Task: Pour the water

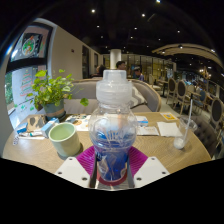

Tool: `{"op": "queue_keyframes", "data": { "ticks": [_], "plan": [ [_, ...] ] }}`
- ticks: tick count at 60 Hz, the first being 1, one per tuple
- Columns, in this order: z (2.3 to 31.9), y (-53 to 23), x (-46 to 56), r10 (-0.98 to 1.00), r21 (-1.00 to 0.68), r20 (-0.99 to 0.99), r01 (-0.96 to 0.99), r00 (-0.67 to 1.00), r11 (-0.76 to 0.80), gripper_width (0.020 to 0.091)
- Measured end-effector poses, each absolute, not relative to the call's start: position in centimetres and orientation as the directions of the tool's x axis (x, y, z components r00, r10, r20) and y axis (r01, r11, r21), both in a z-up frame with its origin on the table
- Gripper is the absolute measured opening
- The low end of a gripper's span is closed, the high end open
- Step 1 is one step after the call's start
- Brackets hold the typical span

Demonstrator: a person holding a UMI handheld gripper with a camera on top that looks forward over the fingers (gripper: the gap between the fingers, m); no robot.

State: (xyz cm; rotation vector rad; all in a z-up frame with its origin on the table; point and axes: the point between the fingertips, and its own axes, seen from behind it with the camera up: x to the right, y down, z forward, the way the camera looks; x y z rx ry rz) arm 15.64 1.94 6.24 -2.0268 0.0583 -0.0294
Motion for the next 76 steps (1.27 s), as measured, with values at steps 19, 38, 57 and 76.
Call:
{"op": "queue_keyframes", "data": {
  "ticks": [19, 38, 57, 76],
  "plan": [
    [6.8, -2.3, 16.0, -0.097, -0.816, 0.033, -0.029, 0.995, -0.578, 0.0863],
    [15.1, -15.0, 10.7, -0.139, -0.767, 0.076, -0.031, 0.987, -0.641, 0.0852],
    [19.2, -21.8, 8.3, -0.187, -0.765, 0.082, -0.059, 0.979, -0.642, 0.0855],
    [19.5, -22.5, 9.3, -0.156, -0.768, 0.080, -0.039, 0.985, -0.639, 0.0853]
  ]
}}
